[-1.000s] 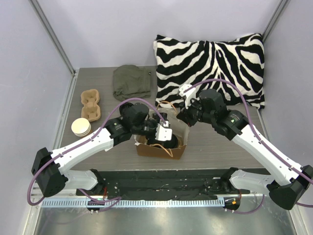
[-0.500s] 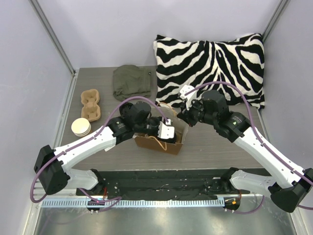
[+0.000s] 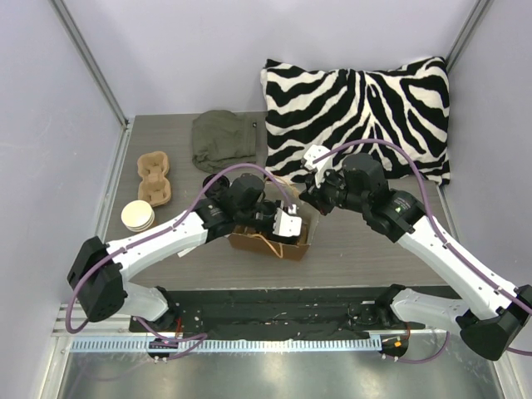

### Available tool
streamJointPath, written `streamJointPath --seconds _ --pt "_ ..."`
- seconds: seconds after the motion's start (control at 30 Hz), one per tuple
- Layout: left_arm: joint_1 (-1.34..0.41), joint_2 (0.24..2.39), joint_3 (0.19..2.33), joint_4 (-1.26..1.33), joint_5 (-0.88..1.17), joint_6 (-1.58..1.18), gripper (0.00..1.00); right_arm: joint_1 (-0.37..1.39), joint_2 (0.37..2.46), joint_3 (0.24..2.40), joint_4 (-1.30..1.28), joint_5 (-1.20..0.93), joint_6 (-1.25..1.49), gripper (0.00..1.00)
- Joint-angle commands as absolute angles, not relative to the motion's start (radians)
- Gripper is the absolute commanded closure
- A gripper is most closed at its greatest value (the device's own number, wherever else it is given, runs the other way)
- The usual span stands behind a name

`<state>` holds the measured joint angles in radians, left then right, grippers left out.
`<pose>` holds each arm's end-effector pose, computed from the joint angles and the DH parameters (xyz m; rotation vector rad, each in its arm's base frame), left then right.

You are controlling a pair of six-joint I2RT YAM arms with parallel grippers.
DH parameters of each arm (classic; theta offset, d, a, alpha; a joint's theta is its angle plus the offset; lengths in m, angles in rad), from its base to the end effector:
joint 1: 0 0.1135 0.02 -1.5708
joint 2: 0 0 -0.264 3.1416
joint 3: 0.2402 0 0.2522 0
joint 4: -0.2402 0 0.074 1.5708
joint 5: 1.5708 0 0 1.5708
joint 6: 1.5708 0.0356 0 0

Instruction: Pack the takeout coffee

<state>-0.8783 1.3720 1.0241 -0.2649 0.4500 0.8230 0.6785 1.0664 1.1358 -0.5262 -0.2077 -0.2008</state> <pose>0.1830 -0.2449 0.2842 1.7807 1.2230 -0.5216 0.1747 0.1503 0.3735 -0.9933 1.7990 0.5098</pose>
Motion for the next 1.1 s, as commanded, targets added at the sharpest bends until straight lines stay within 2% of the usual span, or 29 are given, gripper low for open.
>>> streamJointPath --seconds 0.0,0.8,1.07 --pt "-0.887 1.391 1.023 -0.204 0.479 0.844 0.86 0.69 1.048 1.149 -0.457 -0.216 -0.215 0.99" --pt "-0.896 1.509 1.043 -0.225 0.411 0.879 0.89 0.738 1.019 1.134 -0.459 -0.21 -0.238 0.99" --pt "-0.897 1.468 1.072 -0.206 0.396 0.848 0.77 0.738 1.019 1.126 -0.457 -0.193 -0.253 0.99"
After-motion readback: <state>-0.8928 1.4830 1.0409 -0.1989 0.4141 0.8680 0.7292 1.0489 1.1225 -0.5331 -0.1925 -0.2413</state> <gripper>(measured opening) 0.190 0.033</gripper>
